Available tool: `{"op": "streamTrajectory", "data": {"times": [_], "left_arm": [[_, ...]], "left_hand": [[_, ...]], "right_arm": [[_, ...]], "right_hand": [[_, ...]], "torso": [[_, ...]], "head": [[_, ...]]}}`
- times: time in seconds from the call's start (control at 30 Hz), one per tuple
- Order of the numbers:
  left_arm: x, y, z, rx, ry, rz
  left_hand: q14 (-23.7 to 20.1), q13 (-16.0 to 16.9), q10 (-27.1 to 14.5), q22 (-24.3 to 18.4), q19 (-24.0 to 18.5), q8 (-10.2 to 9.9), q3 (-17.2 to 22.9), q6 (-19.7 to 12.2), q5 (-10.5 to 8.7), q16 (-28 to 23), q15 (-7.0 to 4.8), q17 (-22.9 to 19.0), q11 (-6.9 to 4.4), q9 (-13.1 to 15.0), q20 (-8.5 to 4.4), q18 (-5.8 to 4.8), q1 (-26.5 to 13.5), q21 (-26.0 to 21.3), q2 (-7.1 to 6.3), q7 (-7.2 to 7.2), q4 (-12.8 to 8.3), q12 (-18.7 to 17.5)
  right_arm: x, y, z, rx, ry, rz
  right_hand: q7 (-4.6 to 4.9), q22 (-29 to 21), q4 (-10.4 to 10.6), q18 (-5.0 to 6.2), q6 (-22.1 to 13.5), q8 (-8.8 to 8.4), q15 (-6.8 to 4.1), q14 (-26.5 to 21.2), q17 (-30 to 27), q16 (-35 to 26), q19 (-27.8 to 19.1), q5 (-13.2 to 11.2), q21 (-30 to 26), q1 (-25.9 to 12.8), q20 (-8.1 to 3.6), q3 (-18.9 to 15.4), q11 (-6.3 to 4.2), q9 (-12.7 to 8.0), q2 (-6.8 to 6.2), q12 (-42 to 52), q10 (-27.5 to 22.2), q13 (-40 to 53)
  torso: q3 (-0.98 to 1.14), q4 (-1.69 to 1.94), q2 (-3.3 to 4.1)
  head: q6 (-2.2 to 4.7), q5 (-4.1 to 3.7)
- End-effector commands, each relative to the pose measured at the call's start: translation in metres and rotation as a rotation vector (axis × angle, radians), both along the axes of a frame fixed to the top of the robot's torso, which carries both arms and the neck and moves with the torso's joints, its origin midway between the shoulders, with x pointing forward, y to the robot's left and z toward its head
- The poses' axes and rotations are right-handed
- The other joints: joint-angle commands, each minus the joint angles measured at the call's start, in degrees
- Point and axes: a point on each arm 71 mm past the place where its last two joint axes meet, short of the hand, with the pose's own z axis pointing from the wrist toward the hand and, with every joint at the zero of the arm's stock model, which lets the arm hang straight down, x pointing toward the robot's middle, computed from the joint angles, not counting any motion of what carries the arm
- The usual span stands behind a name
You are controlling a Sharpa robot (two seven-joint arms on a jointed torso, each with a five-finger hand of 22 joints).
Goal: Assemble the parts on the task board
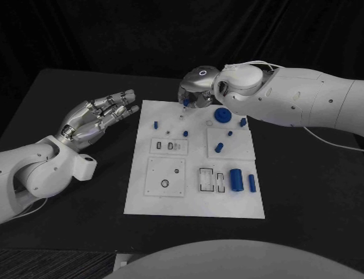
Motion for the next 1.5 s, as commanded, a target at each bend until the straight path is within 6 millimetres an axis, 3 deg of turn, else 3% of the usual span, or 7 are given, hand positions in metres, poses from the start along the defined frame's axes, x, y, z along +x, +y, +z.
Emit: {"op": "streamTrajectory", "data": {"times": [0.03,0.57,0.77,0.93,1.23,1.5], "left_arm": [[0.000,-0.002,0.002,-0.012,-0.007,-0.015],[0.001,-0.006,0.001,-0.011,0.005,-0.036],[0.002,-0.007,0.000,-0.011,0.008,-0.042],[0.003,-0.007,0.000,-0.010,0.012,-0.046],[0.004,-0.008,-0.001,-0.008,0.018,-0.055],[0.005,-0.007,-0.002,-0.001,0.025,-0.055]], "left_hand": [[0.0,-0.1,0.0,0.0,-0.1,0.3,0.4,0.0,0.16,0.3,0.52,-0.1,0.29,0.1,0.35,0.17,0.4,0.0,0.07,0.32,-0.1,0.3],[-0.1,-0.1,-0.1,-0.1,-0.1,0.3,0.6,-0.2,0.13,0.2,0.55,-0.1,0.32,0.1,0.39,0.18,0.4,0.0,0.14,0.35,-0.1,0.1],[-0.1,-0.1,-0.2,-0.1,-0.1,0.3,0.7,-0.3,0.11,0.2,0.56,-0.1,0.33,0.0,0.40,0.18,0.5,0.0,0.16,0.36,-0.2,0.1],[-0.2,-0.1,-0.2,-0.1,-0.2,0.2,0.9,-0.4,0.09,0.1,0.58,-0.1,0.35,0.0,0.41,0.19,0.5,0.0,0.19,0.38,-0.2,0.0],[-0.2,-0.1,-0.3,-0.1,-0.2,0.3,1.2,-0.4,0.01,0.1,0.65,-0.2,0.43,0.0,0.46,0.19,0.6,-0.1,0.29,0.44,-0.2,0.1],[-0.3,-0.1,-0.3,-0.1,-0.2,0.3,1.4,-0.4,-0.05,0.1,0.70,-0.2,0.48,0.0,0.50,0.19,0.6,-0.1,0.38,0.51,-0.3,0.0]], "right_arm": [[0.000,-0.002,-0.003,-0.009,0.012,-0.010],[0.004,-0.001,-0.014,-0.019,0.027,-0.025],[0.005,0.001,-0.019,-0.016,0.027,-0.023],[0.005,0.004,-0.021,-0.014,0.028,-0.017],[0.003,0.004,-0.022,-0.010,0.032,-0.004],[0.001,0.003,-0.024,-0.009,0.037,-0.002]], "right_hand": [[0.07,0.1,0.1,-0.39,-0.3,-0.20,-0.02,-0.5,0.0,-0.2,-0.5,-0.3,0.4,0.1,-0.03,0.4,0.04,0.0,-0.55,-0.4,-0.4,0.1],[0.12,0.0,0.3,-0.29,-0.4,-0.31,-0.04,-0.8,0.1,-0.3,-1.0,-0.4,0.0,0.2,-0.01,0.9,-0.07,0.2,-0.51,-1.3,-1.3,0.0],[0.10,0.1,0.4,-0.27,-1.1,-0.75,-0.03,-1.0,0.1,-0.3,-1.2,-0.4,-0.1,0.1,0.01,1.1,-0.08,0.1,-0.58,-1.5,-1.5,0.1],[-0.01,0.1,0.4,-0.26,-1.6,-1.09,-0.02,-1.1,0.2,-0.3,-1.4,-0.4,-0.2,0.1,0.02,1.3,-0.05,0.0,-0.63,-1.6,-1.4,0.2],[-0.30,0.1,0.4,-0.22,-2.2,-1.43,-0.01,-1.3,0.2,-0.3,-1.6,-0.5,-0.4,0.2,0.03,1.5,-0.18,-0.1,-0.69,-1.6,-1.2,0.3],[-0.57,-0.5,0.5,-0.05,-2.9,-1.89,0.03,-2.0,0.3,-0.5,-2.5,-0.5,-1.2,0.1,0.07,1.7,-0.22,-0.2,-0.97,-2.7,-3.1,0.1]], "torso": [[-0.09,-0.06,-0.05],[-0.12,0.04,-0.08],[-0.13,0.10,-0.07],[-0.20,-0.06,-0.09],[-0.12,0.37,-0.03],[-0.20,0.03,-0.04]], "head": [[0.01,-0.20],[0.01,-0.98],[0.01,-0.61],[0.01,-0.46],[0.01,-0.68],[0.01,-0.30]]}}
